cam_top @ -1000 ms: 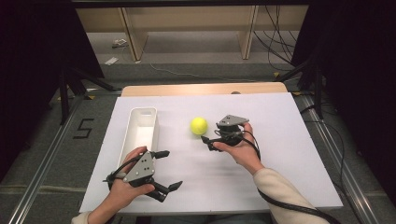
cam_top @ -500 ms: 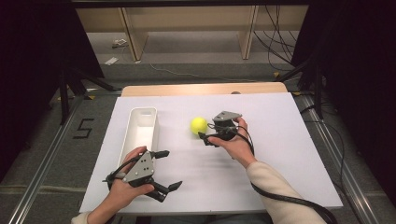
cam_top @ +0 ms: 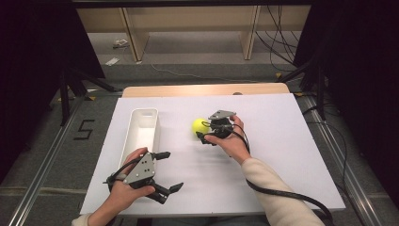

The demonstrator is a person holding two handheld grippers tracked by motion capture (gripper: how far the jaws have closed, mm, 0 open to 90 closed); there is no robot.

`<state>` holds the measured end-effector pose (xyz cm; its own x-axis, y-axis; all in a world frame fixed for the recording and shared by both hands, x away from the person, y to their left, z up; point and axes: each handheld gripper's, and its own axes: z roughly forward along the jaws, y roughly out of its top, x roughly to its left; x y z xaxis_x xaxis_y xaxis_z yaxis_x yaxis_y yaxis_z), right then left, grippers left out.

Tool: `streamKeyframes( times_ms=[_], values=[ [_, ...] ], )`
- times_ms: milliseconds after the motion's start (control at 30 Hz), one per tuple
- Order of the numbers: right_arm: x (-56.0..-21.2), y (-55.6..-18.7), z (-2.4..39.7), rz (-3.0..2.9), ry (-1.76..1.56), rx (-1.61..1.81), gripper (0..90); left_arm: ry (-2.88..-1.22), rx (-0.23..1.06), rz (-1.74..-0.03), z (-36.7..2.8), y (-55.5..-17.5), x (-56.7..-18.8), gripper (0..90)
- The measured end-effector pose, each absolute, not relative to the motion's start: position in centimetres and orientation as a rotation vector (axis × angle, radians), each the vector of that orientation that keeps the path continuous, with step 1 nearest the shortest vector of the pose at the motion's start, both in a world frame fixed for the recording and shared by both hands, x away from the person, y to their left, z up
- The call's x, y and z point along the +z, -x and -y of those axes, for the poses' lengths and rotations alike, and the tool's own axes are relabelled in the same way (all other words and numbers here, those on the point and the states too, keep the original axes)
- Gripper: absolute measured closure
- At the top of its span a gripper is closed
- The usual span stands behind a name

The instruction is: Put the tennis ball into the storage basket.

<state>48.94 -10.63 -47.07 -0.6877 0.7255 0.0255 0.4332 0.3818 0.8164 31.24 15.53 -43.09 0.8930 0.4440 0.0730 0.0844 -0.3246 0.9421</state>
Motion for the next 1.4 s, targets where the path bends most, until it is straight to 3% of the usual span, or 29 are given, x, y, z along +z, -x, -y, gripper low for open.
streamKeyframes(
  times_ms=[1400],
  values=[
    [-49.2,-51.9,7.2,-2.333,-1.052,1.107,15.5,-1.875,0.386,-0.383,-15.6,-31.1,-42.9,0.0]
  ],
)
